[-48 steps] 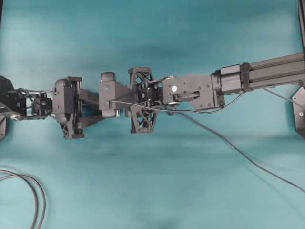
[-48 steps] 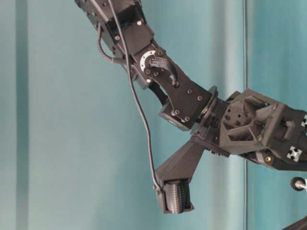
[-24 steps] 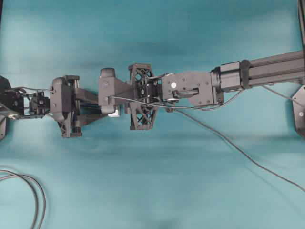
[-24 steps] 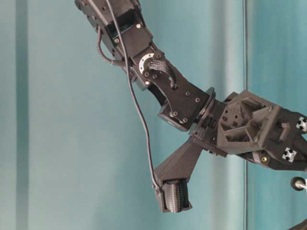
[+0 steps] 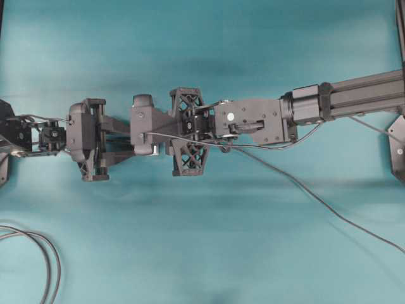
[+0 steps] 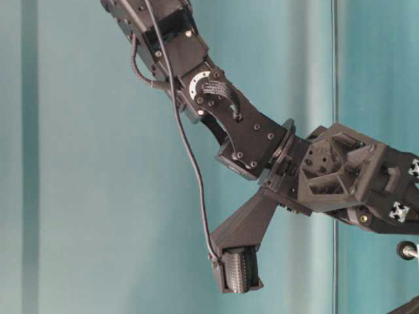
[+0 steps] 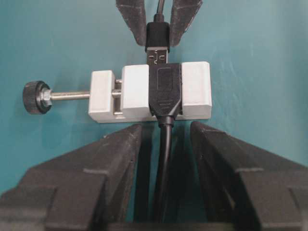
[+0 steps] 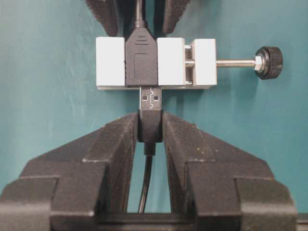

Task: Insert the USB cable into the female connector supported by the left arm.
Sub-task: 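Push the plug with the right gripper into the female connector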

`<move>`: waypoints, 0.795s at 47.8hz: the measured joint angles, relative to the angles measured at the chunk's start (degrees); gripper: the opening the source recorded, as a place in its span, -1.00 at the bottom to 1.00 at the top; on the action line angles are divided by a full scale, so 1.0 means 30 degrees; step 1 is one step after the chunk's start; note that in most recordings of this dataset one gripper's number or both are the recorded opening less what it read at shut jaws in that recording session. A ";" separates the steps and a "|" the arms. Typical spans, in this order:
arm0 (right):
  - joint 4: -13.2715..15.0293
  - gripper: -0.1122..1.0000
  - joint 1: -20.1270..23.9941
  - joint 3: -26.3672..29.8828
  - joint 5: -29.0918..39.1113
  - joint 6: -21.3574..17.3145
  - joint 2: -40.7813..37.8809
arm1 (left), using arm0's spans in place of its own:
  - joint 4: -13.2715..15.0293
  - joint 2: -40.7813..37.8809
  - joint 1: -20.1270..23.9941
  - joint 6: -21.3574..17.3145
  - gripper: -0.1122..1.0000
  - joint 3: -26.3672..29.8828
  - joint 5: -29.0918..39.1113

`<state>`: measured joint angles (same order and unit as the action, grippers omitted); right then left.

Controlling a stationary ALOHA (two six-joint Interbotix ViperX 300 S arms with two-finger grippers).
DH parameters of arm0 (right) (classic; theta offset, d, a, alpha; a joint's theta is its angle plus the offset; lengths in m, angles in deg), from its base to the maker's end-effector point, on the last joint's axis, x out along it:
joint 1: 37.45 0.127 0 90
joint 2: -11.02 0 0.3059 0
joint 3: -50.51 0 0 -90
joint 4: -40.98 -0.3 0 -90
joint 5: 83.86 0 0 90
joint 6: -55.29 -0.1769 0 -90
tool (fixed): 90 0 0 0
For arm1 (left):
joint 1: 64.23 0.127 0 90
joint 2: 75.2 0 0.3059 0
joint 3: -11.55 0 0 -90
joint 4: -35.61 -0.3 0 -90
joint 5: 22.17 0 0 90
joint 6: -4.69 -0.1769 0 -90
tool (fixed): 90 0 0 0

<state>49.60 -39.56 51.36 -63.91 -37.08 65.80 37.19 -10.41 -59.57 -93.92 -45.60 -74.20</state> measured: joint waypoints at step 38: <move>0.0029 -0.40 0.0117 0.0000 0.0029 -0.0088 0.0000 | 0.0000 -0.0059 0.0176 -0.0088 0.04 0.0439 0.0234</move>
<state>49.69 -39.21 51.36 -63.82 -37.35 65.80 37.19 -10.58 -59.04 -94.19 -44.28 -73.50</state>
